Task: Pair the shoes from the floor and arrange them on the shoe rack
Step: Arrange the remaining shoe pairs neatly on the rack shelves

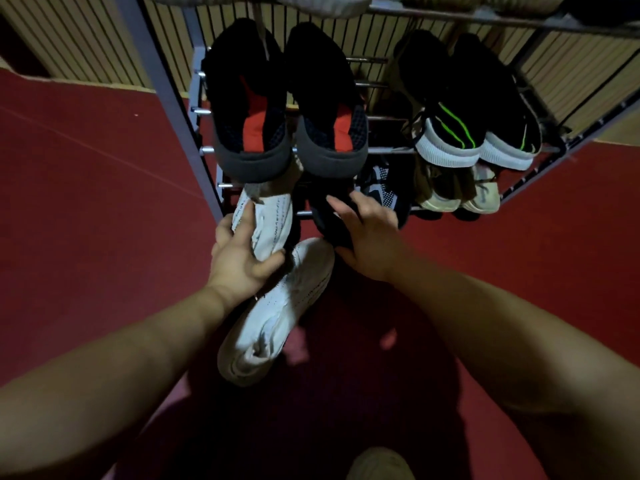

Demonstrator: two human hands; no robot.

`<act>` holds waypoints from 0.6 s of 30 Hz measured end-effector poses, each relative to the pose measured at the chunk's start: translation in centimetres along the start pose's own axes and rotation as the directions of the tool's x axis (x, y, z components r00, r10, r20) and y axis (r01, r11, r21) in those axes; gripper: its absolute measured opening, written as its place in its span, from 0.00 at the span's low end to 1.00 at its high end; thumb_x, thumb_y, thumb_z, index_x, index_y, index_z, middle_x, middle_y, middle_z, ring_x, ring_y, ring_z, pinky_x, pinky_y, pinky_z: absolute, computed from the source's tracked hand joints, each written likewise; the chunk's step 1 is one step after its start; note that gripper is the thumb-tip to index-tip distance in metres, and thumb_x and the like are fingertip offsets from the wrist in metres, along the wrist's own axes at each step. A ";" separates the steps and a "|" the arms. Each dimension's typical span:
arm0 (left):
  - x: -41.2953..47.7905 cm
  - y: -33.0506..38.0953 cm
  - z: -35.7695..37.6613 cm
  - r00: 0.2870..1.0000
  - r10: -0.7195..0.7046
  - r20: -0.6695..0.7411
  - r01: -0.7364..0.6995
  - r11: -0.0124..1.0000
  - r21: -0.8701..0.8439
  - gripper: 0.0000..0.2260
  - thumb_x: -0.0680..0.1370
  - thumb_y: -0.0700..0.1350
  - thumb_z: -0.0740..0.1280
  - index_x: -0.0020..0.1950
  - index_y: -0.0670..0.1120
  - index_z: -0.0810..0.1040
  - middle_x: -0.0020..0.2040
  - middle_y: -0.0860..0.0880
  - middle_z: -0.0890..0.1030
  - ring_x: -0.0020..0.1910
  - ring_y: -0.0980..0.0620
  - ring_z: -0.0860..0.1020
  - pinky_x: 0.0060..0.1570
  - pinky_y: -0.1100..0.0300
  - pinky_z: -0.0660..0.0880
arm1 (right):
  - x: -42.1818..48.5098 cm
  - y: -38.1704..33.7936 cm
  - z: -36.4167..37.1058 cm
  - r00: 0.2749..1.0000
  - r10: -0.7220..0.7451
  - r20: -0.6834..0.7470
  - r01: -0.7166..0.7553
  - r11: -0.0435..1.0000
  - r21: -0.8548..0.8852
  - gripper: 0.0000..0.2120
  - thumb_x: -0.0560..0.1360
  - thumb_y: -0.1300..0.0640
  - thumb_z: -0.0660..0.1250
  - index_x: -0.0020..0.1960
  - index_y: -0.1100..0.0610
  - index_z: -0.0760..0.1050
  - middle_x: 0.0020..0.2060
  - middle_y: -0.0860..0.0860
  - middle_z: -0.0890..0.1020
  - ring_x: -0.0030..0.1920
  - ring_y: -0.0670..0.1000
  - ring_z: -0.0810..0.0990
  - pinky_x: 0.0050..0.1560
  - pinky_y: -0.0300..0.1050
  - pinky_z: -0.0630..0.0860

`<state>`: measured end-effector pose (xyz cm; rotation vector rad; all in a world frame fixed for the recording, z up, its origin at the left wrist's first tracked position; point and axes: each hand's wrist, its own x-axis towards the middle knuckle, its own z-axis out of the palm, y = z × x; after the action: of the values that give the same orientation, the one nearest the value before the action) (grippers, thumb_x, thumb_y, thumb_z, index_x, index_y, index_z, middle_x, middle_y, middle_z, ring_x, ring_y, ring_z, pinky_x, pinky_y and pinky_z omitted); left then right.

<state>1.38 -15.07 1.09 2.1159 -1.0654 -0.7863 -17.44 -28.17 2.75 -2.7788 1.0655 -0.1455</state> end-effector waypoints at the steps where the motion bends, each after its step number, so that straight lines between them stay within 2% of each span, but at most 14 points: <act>1: -0.4 -0.1 -0.2 0.999 0.037 0.007 -0.038 0.999 0.029 0.50 0.56 0.68 0.57 0.77 0.57 0.49 0.74 0.46 0.53 0.71 0.41 0.59 0.69 0.54 0.58 | 0.2 -0.3 -0.2 0.999 -0.028 -0.030 0.028 0.999 -0.023 0.40 0.65 0.48 0.71 0.73 0.50 0.59 0.66 0.65 0.69 0.66 0.68 0.68 0.60 0.64 0.65; 3: -1.1 -0.3 -0.5 0.993 0.113 0.025 -0.114 0.990 0.088 0.49 0.58 0.68 0.58 0.77 0.55 0.49 0.74 0.48 0.53 0.72 0.43 0.59 0.70 0.54 0.58 | 0.5 -0.8 -0.3 0.990 -0.091 -0.109 0.081 0.993 -0.091 0.42 0.62 0.48 0.75 0.72 0.52 0.62 0.62 0.66 0.73 0.64 0.69 0.70 0.58 0.65 0.67; 6: -1.7 -1.1 -1.0 0.968 0.230 0.100 -0.244 0.957 0.158 0.48 0.60 0.66 0.61 0.77 0.54 0.51 0.74 0.48 0.55 0.71 0.43 0.60 0.69 0.49 0.62 | 0.7 -1.2 -1.2 0.963 -0.198 -0.184 0.158 0.965 -0.211 0.39 0.65 0.42 0.68 0.72 0.52 0.62 0.59 0.63 0.74 0.63 0.64 0.69 0.62 0.63 0.66; 8: -2.1 -1.6 -1.1 0.918 0.356 0.175 -0.386 0.903 0.189 0.46 0.61 0.63 0.65 0.77 0.55 0.51 0.74 0.46 0.57 0.70 0.41 0.62 0.67 0.45 0.65 | 0.8 -0.9 -2.2 0.950 -0.266 -0.165 0.216 0.938 -0.270 0.40 0.64 0.41 0.68 0.72 0.51 0.60 0.60 0.61 0.74 0.64 0.63 0.69 0.66 0.63 0.62; 10: -2.6 -2.0 -1.0 0.841 0.479 0.254 -0.526 0.833 0.173 0.45 0.63 0.59 0.68 0.76 0.58 0.50 0.74 0.44 0.58 0.70 0.41 0.63 0.63 0.42 0.68 | 0.6 -0.2 -3.2 0.943 -0.326 -0.074 0.287 0.903 -0.319 0.45 0.60 0.43 0.74 0.73 0.51 0.60 0.63 0.61 0.73 0.65 0.64 0.69 0.67 0.65 0.59; 12: -3.0 -1.9 -0.9 0.780 0.547 0.304 -0.612 0.770 0.183 0.44 0.63 0.57 0.68 0.75 0.56 0.51 0.73 0.44 0.59 0.70 0.41 0.63 0.63 0.43 0.69 | 0.0 0.6 -4.0 0.911 -0.408 0.057 0.393 0.821 -0.414 0.47 0.58 0.40 0.75 0.73 0.51 0.62 0.67 0.59 0.71 0.68 0.63 0.68 0.68 0.66 0.57; 14: -3.3 -1.4 -0.6 0.749 0.553 0.365 -0.643 0.740 0.199 0.43 0.63 0.57 0.68 0.75 0.54 0.54 0.73 0.45 0.59 0.69 0.42 0.64 0.65 0.47 0.67 | -0.9 1.7 -4.8 0.868 -0.450 0.211 0.494 0.739 -0.457 0.50 0.57 0.35 0.73 0.74 0.51 0.61 0.69 0.58 0.70 0.69 0.61 0.68 0.67 0.62 0.62; 16: -3.7 -0.9 0.3 0.707 0.571 0.416 -0.683 0.705 0.193 0.42 0.63 0.58 0.68 0.74 0.52 0.57 0.73 0.43 0.60 0.69 0.40 0.66 0.65 0.50 0.67 | -2.3 2.9 -5.2 0.858 -0.391 0.334 0.506 0.756 -0.414 0.53 0.57 0.33 0.71 0.75 0.49 0.54 0.69 0.56 0.70 0.68 0.59 0.69 0.62 0.56 0.68; 18: -4.3 -0.2 1.8 0.653 0.595 0.470 -0.733 0.651 0.194 0.40 0.64 0.60 0.67 0.74 0.51 0.58 0.72 0.39 0.63 0.68 0.39 0.67 0.64 0.50 0.68 | -4.1 4.1 -5.3 0.849 -0.279 0.450 0.455 0.819 -0.350 0.50 0.61 0.32 0.67 0.75 0.44 0.47 0.64 0.54 0.73 0.62 0.58 0.73 0.56 0.53 0.68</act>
<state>-1.93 -11.84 0.75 1.6155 -2.2037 -0.6277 -23.97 -29.02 7.05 -3.1931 0.4822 0.6580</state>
